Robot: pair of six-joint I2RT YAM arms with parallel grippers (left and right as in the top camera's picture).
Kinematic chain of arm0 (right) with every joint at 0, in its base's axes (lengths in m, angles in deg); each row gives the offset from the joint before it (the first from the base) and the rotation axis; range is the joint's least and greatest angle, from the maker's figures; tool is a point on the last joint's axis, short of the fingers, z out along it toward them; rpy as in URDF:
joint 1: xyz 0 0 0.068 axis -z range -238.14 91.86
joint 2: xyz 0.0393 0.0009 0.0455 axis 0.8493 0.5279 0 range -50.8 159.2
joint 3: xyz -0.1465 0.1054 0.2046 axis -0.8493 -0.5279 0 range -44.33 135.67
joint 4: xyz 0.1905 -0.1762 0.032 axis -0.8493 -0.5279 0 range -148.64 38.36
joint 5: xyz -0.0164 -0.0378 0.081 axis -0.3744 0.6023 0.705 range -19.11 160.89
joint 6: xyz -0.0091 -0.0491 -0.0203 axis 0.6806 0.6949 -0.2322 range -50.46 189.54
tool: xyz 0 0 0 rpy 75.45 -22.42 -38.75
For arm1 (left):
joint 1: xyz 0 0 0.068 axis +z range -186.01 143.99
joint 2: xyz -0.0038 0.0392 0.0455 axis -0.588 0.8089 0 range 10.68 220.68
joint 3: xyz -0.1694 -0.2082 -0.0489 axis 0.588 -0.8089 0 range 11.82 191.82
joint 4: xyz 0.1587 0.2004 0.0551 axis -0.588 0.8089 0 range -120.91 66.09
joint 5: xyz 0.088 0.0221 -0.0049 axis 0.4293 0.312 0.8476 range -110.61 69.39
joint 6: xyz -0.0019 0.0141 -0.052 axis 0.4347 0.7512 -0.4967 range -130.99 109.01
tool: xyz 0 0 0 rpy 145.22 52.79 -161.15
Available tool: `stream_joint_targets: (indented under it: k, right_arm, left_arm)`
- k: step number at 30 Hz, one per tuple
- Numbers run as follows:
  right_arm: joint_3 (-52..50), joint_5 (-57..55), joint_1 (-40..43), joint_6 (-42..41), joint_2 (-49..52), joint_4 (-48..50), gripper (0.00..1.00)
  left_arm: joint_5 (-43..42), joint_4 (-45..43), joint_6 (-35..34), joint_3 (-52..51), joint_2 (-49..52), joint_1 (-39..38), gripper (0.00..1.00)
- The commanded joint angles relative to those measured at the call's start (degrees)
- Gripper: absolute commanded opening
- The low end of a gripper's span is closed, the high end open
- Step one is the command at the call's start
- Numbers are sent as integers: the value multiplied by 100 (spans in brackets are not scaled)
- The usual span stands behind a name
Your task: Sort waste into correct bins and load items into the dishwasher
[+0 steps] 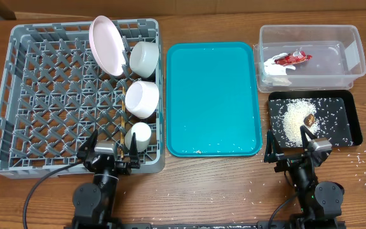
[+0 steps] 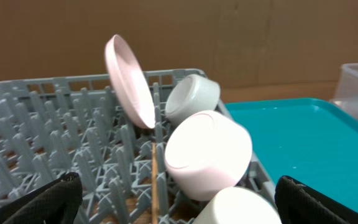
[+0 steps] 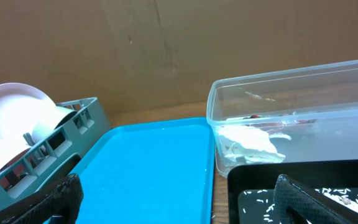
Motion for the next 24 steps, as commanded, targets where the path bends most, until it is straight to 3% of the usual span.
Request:
stream_joint_targets:
  k: [1,24]
  right_arm:
    - [-61,-59,-26,24,-46,26,100]
    - [-61,-59,-26,24,-46,26,100]
  left_arm:
    - [472,-72,127,-365,-350,42,100]
    - [435,-186,144,-544,-424,42,100]
